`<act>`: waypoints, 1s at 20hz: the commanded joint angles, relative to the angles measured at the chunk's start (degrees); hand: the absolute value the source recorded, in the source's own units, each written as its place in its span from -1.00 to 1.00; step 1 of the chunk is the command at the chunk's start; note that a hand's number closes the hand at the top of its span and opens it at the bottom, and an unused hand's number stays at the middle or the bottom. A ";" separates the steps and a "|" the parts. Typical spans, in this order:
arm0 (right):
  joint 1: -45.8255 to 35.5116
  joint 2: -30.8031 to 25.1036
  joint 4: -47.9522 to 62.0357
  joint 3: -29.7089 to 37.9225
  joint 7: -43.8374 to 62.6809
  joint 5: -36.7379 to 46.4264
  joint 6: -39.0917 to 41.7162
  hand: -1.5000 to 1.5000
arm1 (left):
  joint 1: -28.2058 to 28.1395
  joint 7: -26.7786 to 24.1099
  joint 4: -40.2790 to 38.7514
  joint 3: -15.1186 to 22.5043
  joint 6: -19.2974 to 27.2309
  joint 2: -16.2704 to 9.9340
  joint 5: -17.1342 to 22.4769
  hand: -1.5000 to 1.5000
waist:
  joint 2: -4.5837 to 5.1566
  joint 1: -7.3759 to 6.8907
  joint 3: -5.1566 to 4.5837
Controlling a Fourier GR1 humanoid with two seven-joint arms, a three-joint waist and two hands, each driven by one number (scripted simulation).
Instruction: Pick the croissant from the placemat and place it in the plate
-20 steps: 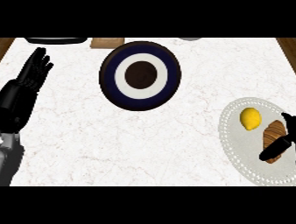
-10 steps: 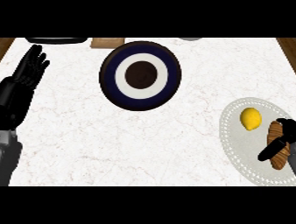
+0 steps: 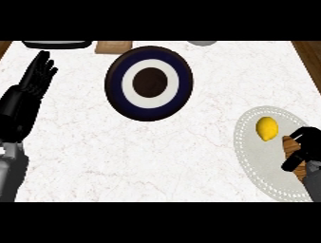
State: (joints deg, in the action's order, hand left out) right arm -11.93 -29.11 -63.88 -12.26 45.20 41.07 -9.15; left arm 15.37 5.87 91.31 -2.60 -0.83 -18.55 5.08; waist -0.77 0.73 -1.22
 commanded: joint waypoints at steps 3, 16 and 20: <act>13.49 12.20 -9.53 -5.49 13.64 10.33 -17.10 1.00 | -1.99 0.45 0.43 -1.19 0.64 -0.54 -0.16 0.00 | -0.64 3.01 0.99; 25.87 27.71 -38.10 -21.81 22.20 52.54 -22.53 1.00 | -1.32 0.60 1.11 -1.39 -0.23 -0.70 -0.01 0.00 | 0.16 1.22 1.05; 19.80 28.94 -43.56 -30.32 25.34 57.50 -22.58 1.00 | -0.81 1.03 0.59 -1.60 -1.48 -0.80 1.23 0.00 | 0.30 0.20 1.11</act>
State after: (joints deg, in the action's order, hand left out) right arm 10.36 -2.67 -101.36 -35.43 61.73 92.55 -29.59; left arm 13.72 6.78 92.73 -3.74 -1.34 -19.08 5.43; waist -0.72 1.54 -0.26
